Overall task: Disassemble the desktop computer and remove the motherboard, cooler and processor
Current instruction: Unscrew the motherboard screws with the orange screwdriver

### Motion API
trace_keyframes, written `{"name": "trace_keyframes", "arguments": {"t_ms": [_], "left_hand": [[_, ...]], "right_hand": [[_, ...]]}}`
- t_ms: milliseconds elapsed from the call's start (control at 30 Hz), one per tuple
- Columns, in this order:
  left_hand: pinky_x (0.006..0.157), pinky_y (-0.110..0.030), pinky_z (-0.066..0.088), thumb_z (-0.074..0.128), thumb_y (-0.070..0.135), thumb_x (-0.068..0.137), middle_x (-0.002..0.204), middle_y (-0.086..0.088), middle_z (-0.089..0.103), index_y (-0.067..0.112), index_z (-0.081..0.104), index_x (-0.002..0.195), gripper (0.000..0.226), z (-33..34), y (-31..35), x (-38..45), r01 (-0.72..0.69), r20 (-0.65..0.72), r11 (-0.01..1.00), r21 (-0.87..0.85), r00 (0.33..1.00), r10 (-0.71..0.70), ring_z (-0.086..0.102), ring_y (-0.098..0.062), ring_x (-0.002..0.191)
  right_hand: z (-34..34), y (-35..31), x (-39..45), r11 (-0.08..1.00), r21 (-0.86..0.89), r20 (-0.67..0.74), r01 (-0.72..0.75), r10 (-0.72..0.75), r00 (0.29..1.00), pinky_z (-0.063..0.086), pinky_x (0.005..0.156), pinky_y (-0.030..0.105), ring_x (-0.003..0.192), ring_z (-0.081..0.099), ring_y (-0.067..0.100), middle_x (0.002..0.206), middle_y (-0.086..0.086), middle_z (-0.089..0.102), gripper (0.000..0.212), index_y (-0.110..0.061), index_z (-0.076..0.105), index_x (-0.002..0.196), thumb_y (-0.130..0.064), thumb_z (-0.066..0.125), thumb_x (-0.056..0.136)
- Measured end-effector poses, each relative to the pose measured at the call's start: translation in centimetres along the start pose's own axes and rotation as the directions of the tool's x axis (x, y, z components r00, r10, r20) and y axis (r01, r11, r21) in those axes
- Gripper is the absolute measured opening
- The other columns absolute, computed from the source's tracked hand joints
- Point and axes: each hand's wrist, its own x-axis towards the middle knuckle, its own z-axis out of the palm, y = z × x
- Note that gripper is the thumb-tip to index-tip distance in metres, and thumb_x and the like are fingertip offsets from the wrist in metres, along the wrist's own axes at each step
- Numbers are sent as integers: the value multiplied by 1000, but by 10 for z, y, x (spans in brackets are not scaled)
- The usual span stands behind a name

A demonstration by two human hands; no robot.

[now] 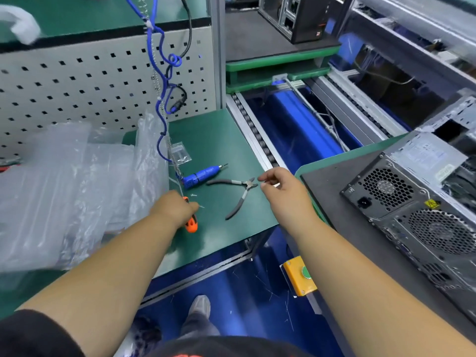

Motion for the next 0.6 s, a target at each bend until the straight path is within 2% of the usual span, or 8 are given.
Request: {"name": "trace_keyframes", "arguments": {"t_ms": [100, 167, 233, 300, 367, 433, 500, 600], "left_hand": [[52, -27, 35, 58, 34, 80, 76, -12, 63, 8, 62, 79, 26, 4, 5, -27, 2, 18, 992, -126, 1000, 1, 56, -29, 69], [56, -27, 41, 58, 33, 78, 69, -11, 63, 10, 62, 72, 24, 14, 10, -62, 22, 52, 960, -280, 999, -8, 55, -27, 64], [62, -29, 44, 58, 28, 78, 61, -11, 60, 9, 61, 66, 23, 27, 18, -92, 23, 91, 871, -490, 996, 25, 52, -25, 57], [57, -26, 41, 59, 22, 84, 60, -12, 60, 5, 64, 71, 22, 37, 29, -122, 40, 168, 767, -641, 982, 89, 49, -21, 52], [51, -21, 44, 60, 19, 90, 65, -10, 67, 5, 64, 80, 18, 41, 45, -150, 78, 240, 627, -775, 955, 177, 54, -15, 49], [52, -17, 48, 60, 19, 93, 69, -5, 71, 7, 62, 86, 13, 39, 63, -175, 97, 260, 487, -868, 925, 278, 62, -10, 52], [59, -19, 52, 60, 17, 93, 73, -4, 72, 7, 61, 91, 10, 34, 83, -195, 96, 232, 360, -928, 905, 356, 67, -11, 60], [62, -21, 56, 58, 16, 95, 78, -7, 73, 2, 64, 94, 15, 24, 117, -221, 70, 183, 261, -963, 880, 439, 70, -13, 67]], "right_hand": [[-2, 3, -12, 999, -24, 26, 44, -44, 999, 34, 49, 9, 56, 47, -3, 86, -14, 60, 16, -33, 63, 87, -18, 57, 90], [-12, 9, -31, 996, -60, 63, 71, -67, 996, 34, 51, 9, 60, 48, -4, 85, -16, 59, 15, -32, 63, 88, -19, 56, 90], [-24, 18, -47, 994, -69, 79, 90, -84, 993, 37, 56, 13, 66, 50, -2, 84, -18, 58, 14, -31, 63, 90, -19, 57, 90], [-34, 25, -66, 993, -69, 101, 95, -88, 991, 40, 58, 17, 67, 50, 3, 82, -17, 57, 10, -29, 63, 90, -20, 58, 90], [-43, 27, -83, 994, -52, 140, 93, -85, 986, 40, 60, 22, 67, 50, 7, 84, -13, 56, 4, -26, 63, 93, -26, 63, 89], [-54, 25, -98, 993, -48, 190, 108, -97, 977, 41, 62, 23, 65, 51, 7, 88, -8, 57, 18, -26, 62, 96, -37, 68, 84], [-67, 22, -111, 985, -95, 230, 147, -122, 966, 42, 63, 22, 67, 54, 3, 92, -8, 59, 27, -29, 60, 100, -44, 70, 80], [-94, 15, -125, 948, -209, 151, 238, -210, 966, 44, 64, 21, 75, 57, -2, 89, -12, 63, 24, -33, 59, 100, -38, 71, 79]]}}
